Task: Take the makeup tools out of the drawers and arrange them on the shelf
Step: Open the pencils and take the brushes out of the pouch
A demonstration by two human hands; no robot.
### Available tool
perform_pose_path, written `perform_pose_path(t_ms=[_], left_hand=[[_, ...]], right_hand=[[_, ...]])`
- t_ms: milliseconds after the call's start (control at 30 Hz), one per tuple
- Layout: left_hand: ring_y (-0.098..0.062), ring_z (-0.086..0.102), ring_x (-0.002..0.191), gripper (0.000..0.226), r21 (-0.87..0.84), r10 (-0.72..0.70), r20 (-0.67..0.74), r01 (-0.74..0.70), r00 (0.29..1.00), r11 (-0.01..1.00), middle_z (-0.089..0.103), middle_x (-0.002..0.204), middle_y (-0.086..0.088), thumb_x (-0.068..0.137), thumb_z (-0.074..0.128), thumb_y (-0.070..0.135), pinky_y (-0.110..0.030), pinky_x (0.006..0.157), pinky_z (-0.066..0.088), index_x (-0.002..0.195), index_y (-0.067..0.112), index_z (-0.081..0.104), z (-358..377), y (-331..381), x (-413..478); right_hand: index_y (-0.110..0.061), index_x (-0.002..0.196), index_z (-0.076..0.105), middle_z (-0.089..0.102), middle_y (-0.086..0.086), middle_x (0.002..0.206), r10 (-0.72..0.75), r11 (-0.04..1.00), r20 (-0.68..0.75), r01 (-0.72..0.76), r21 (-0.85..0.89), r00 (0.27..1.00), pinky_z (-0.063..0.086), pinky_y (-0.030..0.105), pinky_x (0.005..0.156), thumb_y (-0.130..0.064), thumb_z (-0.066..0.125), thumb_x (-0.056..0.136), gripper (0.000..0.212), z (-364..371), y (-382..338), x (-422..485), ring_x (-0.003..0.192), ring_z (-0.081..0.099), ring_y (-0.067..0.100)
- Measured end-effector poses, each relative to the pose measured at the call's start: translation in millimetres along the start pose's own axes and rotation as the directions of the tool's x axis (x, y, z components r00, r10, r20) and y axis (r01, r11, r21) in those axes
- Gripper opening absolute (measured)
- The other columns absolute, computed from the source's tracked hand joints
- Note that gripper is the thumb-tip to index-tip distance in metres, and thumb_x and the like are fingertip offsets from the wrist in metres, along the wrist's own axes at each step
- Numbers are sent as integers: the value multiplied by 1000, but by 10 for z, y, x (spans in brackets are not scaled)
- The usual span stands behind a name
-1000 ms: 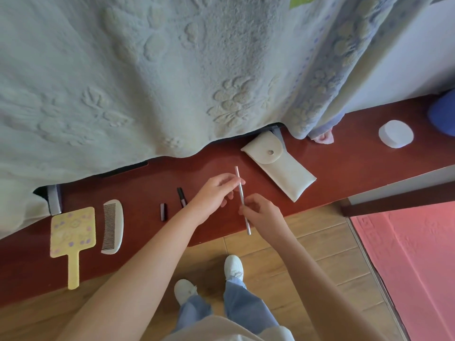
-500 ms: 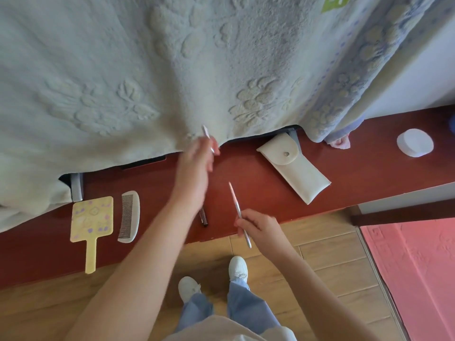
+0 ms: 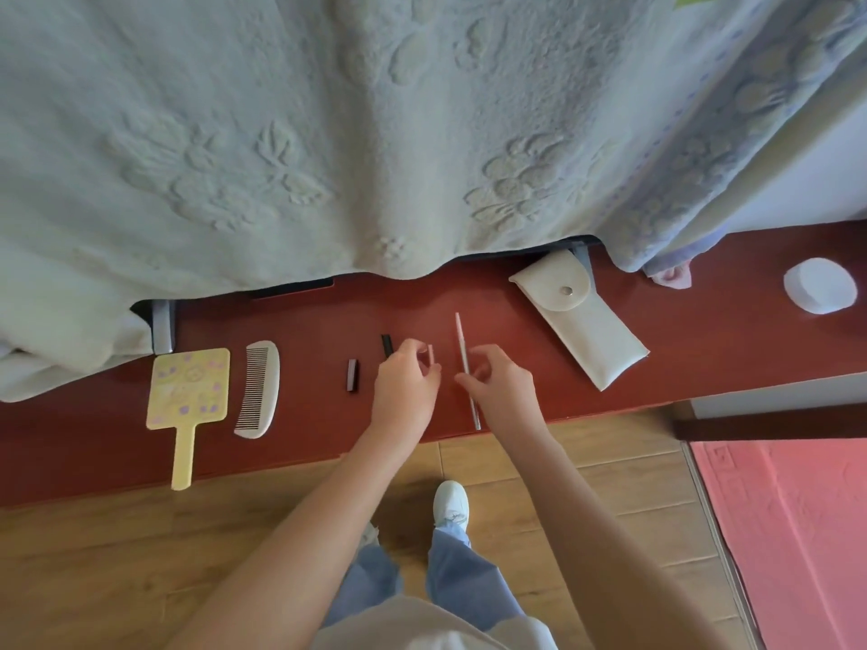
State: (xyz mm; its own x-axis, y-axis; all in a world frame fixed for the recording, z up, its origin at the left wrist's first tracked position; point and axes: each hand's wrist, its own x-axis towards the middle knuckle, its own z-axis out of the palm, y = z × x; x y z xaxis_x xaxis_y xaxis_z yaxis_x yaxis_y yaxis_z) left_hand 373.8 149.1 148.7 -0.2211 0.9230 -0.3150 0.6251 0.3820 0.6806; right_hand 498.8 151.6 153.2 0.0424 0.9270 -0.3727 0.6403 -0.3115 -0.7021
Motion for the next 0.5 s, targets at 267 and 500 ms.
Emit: perform_pose_path(t_ms=[267,500], left_hand=[[-29,65,91,28,214,-11,-14,14,1000,977,63,105,-11,91,58,15,-39,75,56,116,8,48,145,26,48],[-27,65,93,33,260,97,-64,-78,993,963,61,112,-10,93,55,26,-32,73,53,121,9,48,93,60,26]], right_hand=[[-14,98,55,58,1,86,20,984,-31,-25,-178,999,41,26,63,-24,65,87,18,223,20,86,74,55,17],[-11,97,57,56,-1,82,8,992,-36,-12,-122,999,40,26,66,-28,65,86,22,164,78,113,77,54,17]])
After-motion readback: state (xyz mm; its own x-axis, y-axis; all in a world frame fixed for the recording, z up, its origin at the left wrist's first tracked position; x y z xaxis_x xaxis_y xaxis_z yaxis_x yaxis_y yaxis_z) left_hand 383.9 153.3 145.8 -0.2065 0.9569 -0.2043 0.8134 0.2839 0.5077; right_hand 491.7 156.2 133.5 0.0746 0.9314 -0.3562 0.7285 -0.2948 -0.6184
